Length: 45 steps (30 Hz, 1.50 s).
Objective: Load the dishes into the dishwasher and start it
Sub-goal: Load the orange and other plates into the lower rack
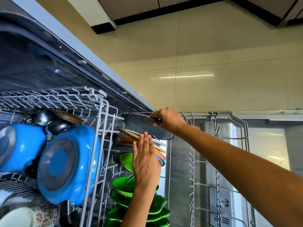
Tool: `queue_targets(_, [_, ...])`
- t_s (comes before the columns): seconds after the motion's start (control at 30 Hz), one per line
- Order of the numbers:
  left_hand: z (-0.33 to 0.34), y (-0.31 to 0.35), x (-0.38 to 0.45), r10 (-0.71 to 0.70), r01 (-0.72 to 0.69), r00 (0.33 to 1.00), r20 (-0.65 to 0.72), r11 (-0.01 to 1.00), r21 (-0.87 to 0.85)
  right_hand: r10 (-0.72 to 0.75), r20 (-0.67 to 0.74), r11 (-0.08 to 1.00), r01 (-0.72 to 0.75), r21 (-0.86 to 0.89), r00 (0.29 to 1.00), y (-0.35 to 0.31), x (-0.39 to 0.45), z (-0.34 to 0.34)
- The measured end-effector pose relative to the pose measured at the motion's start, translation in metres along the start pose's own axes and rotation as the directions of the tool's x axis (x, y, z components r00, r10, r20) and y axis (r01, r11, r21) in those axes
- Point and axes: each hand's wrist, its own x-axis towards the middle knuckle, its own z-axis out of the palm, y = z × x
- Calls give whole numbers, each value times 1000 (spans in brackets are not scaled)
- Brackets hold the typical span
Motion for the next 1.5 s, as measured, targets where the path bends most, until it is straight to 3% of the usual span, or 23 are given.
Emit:
queue_targets(0.2, [-7,3,1,-14,15,999,33,1000,-12,29,219,985,9,-170,975,-6,8,-1])
queue_targets(0.37, [-11,5,-2,-10,9,999,40,1000,19,27,266,984,21,-177,964,-11,13,5])
queue_targets(0.6, [-20,9,7,58,-60,993,101,998,21,243,-31,969,-244,-34,970,13,-26,9])
queue_targets(0.7, [-25,12,8,72,-75,992,102,997,26,269,-99,962,-264,64,958,20,-70,5])
queue_targets(0.9, [-30,26,-32,62,-67,997,-47,990,-124,186,-153,982,-182,40,971,13,-165,-4])
queue_targets(1.07, [-44,49,-123,-67,41,994,-84,960,-278,73,-188,997,-72,12,979,-6,-242,-10])
queue_targets(1.23, [-84,71,-252,-216,143,967,-134,897,-418,-139,-163,990,131,-58,977,-46,-321,-22])
queue_targets(1.4, [-181,72,-400,-353,242,916,-193,867,-435,-286,-67,958,286,-17,956,-135,-411,-57])
queue_targets(1.5, [-251,76,-515,-545,430,803,-240,810,-399,-442,-38,896,443,33,896,-218,-483,-85])
